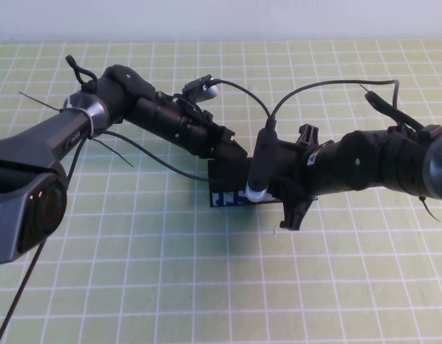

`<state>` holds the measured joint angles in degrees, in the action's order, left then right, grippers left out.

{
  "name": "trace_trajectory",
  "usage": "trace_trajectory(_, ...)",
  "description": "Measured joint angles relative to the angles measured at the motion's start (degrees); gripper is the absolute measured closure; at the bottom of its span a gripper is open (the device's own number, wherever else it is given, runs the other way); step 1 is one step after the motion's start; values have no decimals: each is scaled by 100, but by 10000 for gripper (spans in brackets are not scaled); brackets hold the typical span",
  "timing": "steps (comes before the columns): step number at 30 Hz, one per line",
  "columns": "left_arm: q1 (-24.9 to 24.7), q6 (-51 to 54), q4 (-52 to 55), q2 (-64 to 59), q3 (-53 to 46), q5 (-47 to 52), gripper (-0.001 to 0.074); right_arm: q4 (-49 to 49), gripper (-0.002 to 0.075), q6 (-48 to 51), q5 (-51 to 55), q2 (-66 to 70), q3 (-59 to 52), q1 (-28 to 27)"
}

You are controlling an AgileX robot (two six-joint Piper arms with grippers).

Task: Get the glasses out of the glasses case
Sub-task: Pick up the glasses from the glasses case

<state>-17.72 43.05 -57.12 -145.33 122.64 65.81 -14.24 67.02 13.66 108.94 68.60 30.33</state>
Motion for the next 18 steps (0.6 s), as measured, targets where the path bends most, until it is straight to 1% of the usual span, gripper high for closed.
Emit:
trace_trajectory(7, 0, 0, 0, 0, 0, 0, 739, 60, 634, 75, 36, -22, 8, 4)
trace_trajectory(10, 0, 0, 0, 0, 0, 0, 739, 100, 641, 85, 57, -56, 12, 4)
trace_trajectory(14, 0, 0, 0, 0, 0, 0, 739, 127, 688, 85, 80, -169, 12, 4)
trace_trajectory(18, 10, 0, 14, 0, 4, 21, 739, 140, 702, 85, 80, -210, 12, 4)
